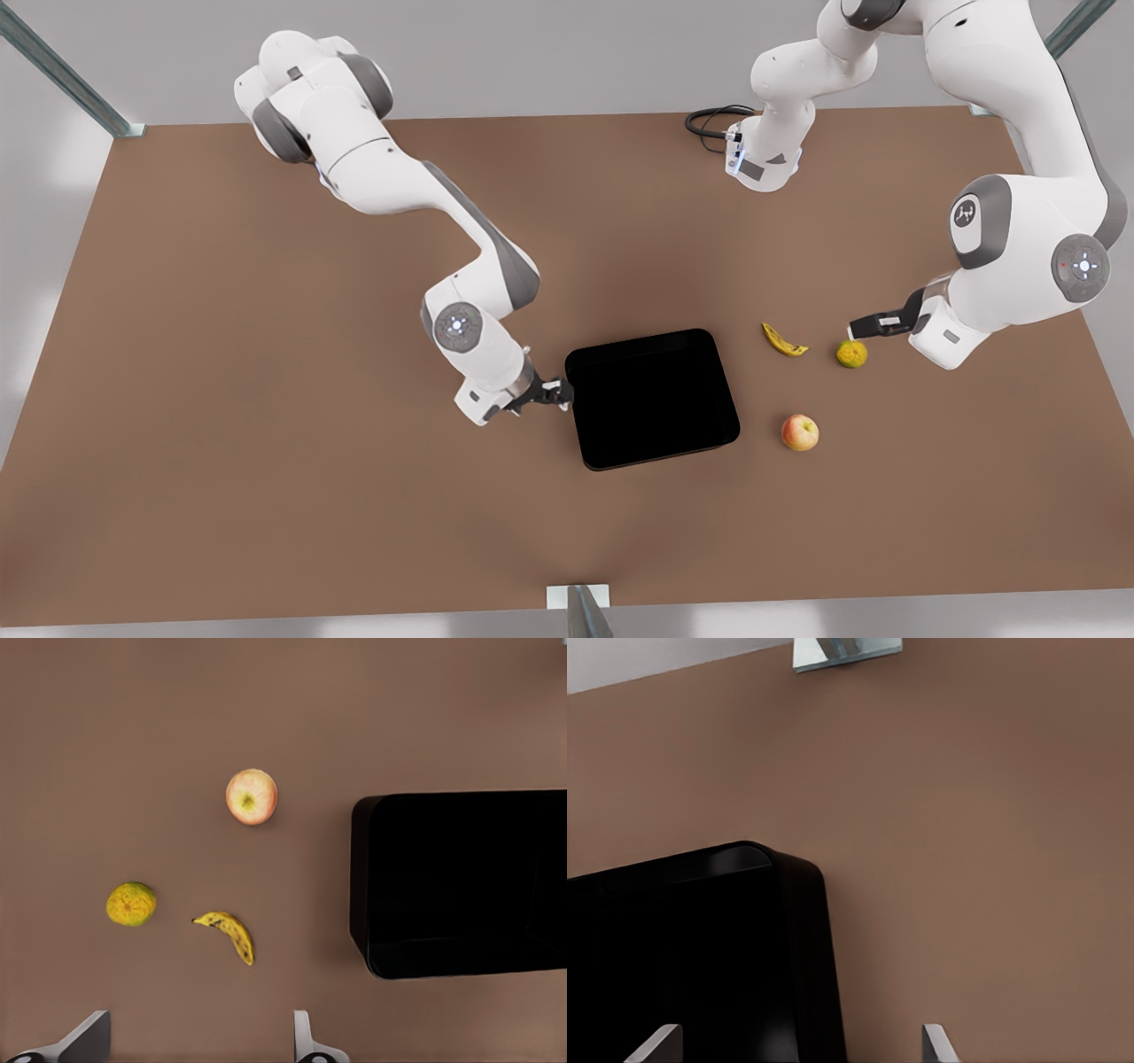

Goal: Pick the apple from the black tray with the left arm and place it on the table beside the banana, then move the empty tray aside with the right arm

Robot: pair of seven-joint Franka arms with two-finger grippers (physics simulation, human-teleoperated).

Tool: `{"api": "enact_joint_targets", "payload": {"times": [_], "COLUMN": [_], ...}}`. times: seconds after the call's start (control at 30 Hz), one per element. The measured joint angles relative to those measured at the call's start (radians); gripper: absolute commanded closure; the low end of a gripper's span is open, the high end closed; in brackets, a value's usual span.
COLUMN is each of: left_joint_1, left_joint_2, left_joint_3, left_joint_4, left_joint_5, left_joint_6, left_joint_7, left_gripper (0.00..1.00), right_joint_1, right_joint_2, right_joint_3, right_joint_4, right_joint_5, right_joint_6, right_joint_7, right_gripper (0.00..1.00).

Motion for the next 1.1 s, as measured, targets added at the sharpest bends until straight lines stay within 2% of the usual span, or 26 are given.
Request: {"api": "enact_joint_targets", "payload": {"times": [0.57, 0.8, 1.1], "left_joint_1": [-0.001, -0.001, -0.001], "left_joint_2": [0.000, 0.000, 0.000], "left_joint_3": [0.000, 0.000, -0.002], "left_joint_4": [-0.003, -0.003, -0.003], "left_joint_5": [0.003, 0.003, 0.004], "left_joint_6": [-0.014, -0.015, -0.015], "left_joint_7": [0.046, 0.055, 0.063], "left_gripper": [0.00, 0.00, 0.00], "right_joint_1": [0.046, 0.051, 0.069], "right_joint_2": [0.089, 0.159, 0.232], "right_joint_3": [0.029, 0.015, 0.017], "right_joint_4": [0.002, 0.094, 0.127], "right_joint_5": [0.004, 0.003, 0.003], "right_joint_6": [-0.036, -0.022, 0.041], "right_joint_7": [-0.201, -0.238, -0.260], "right_gripper": [0.00, 0.00, 0.00]}}
